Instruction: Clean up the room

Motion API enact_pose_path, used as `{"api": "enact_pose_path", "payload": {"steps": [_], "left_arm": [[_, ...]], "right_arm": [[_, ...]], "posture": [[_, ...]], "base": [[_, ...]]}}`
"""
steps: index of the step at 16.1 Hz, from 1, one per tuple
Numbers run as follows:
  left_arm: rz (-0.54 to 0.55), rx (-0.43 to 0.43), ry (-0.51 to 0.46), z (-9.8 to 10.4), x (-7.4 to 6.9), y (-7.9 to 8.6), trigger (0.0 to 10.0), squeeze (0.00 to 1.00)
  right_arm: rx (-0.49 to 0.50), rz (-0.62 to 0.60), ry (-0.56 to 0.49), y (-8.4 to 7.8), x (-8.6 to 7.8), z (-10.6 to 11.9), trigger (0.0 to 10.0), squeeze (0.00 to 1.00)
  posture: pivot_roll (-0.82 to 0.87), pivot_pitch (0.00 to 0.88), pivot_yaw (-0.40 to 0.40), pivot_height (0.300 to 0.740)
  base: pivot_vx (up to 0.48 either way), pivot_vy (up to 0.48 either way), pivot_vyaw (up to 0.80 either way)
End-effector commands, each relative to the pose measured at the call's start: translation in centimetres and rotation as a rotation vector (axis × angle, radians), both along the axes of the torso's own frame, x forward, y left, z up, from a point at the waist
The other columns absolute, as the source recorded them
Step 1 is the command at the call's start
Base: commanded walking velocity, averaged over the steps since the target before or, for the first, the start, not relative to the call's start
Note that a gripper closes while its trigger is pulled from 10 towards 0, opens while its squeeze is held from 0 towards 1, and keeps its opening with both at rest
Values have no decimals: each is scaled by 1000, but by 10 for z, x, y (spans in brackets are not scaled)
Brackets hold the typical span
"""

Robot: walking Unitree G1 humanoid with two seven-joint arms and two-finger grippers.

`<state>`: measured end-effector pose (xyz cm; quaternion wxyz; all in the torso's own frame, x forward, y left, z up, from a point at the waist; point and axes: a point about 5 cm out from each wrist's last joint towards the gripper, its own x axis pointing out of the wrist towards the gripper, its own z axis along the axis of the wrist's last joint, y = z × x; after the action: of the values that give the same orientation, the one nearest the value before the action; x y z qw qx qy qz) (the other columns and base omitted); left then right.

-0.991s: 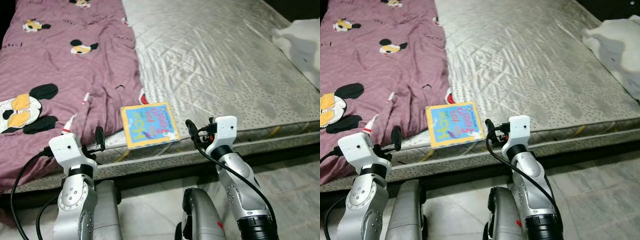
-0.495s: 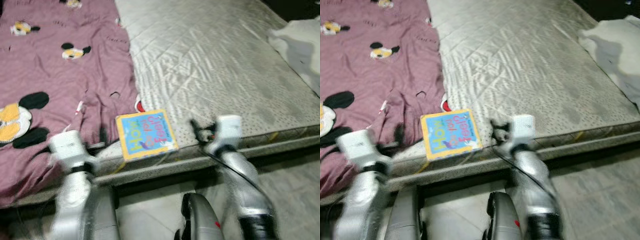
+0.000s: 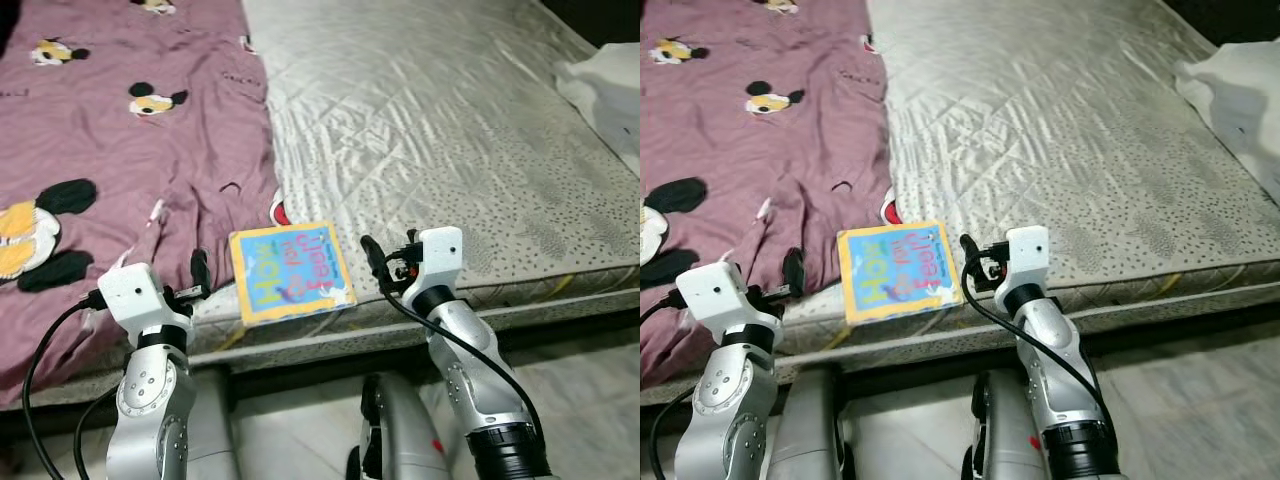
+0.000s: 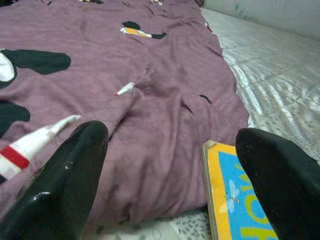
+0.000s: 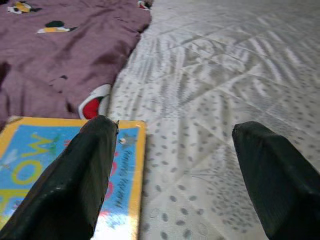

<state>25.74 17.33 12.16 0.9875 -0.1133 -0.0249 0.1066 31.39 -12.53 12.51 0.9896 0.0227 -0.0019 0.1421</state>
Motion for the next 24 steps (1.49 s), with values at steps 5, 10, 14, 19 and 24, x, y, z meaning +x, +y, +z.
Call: {"api": "enact_pose_path", "payload": {"steps": [5,10,14,19,24], "left_arm": [[71,10,71,-11,-2,6,10000,0],[68,-17,95,-16,2,9,10000,0],[56,-73,172,-30,11,16,10000,0],[16,-98,182,-31,20,14,10000,0],[-104,-139,230,-42,36,8,10000,0]], "right_arm": [[-9,-22,12,-9,-4,-4,10000,0],[-15,-32,13,-13,-3,-4,10000,0],[-32,-45,12,-20,-5,-4,10000,0],[-52,-59,12,-28,-7,-2,10000,0],[-65,-53,7,-27,-7,1,10000,0]], "posture": [[-8,197,-62,503],[-21,202,-66,478],[-46,207,-70,478],[-71,207,-74,478],[-84,196,-82,478]], "base": [[0,0,0],[0,0,0],[0,0,0],[0,0,0],[0,0,0]]}}
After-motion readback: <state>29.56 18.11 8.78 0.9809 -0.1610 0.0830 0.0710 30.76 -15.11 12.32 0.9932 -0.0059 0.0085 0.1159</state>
